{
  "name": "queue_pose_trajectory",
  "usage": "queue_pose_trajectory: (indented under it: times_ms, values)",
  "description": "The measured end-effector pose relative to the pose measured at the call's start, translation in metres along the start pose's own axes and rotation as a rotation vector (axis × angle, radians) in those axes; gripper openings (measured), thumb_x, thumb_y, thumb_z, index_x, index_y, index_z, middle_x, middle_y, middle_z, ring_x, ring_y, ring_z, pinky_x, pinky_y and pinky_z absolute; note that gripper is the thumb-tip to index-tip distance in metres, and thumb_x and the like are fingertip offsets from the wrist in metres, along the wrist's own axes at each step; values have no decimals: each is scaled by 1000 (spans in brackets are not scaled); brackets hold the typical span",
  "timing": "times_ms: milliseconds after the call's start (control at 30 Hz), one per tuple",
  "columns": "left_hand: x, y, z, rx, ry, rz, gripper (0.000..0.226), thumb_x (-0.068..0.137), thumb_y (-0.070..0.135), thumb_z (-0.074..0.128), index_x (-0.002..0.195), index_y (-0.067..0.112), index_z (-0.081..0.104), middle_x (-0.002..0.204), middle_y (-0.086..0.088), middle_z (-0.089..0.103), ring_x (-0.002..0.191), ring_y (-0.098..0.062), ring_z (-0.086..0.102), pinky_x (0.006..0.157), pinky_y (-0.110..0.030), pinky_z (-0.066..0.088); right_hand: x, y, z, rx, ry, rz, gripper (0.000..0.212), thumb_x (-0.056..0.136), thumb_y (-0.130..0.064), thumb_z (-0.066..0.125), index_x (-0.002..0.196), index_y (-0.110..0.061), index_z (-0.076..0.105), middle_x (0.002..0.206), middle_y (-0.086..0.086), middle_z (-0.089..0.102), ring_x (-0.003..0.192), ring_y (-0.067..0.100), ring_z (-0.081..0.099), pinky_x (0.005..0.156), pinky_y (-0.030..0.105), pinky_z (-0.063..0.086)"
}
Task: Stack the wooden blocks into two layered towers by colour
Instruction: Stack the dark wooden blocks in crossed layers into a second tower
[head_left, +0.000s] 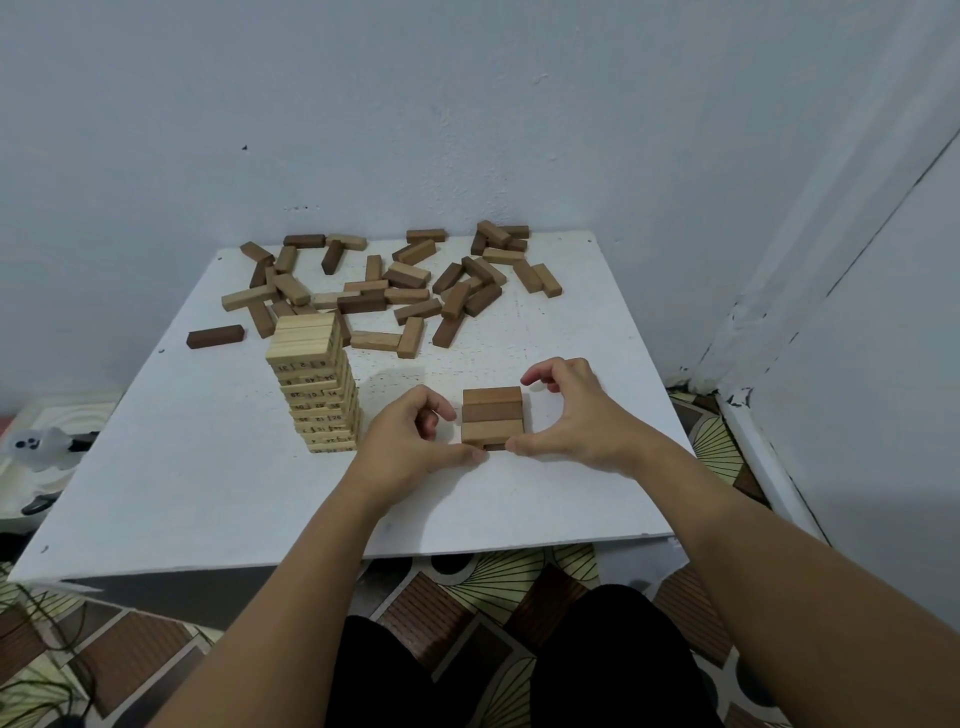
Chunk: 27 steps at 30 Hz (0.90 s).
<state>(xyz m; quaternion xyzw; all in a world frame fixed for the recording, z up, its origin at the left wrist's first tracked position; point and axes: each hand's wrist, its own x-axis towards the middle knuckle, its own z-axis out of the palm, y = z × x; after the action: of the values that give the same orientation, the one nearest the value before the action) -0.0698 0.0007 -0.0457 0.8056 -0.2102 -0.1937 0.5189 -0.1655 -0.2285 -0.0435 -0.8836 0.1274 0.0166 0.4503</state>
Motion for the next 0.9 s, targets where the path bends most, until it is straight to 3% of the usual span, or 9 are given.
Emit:
queue_pose_trajectory:
  times_ms: [333, 633, 900]
  values:
    - [3, -2, -2, -49, 2, -33, 47, 56, 28, 102, 94, 23, 76, 74, 7, 45, 67, -9, 43, 61, -27, 35, 0, 0, 0, 8, -13, 6, 73, 70, -43, 93, 128, -42, 49, 133, -10, 32, 130, 10, 34, 105, 27, 36]
    - [3, 0, -1, -15, 4, -26, 43, 58, 29, 102, 92, 23, 76, 70, 9, 43, 60, -5, 41, 53, -17, 32, 0, -2, 0, 29, -8, 20, 71, 69, -41, 94, 126, -43, 51, 133, -11, 32, 131, 10, 33, 88, 14, 37]
    - [1, 0, -1, -30, -9, -35, 47, 54, 30, 103, 81, 13, 70, 71, 4, 44, 65, -9, 40, 57, -26, 30, -3, -6, -2, 18, -7, 34, 76, 70, -42, 94, 130, -43, 47, 134, -11, 32, 131, 9, 33, 105, 27, 36]
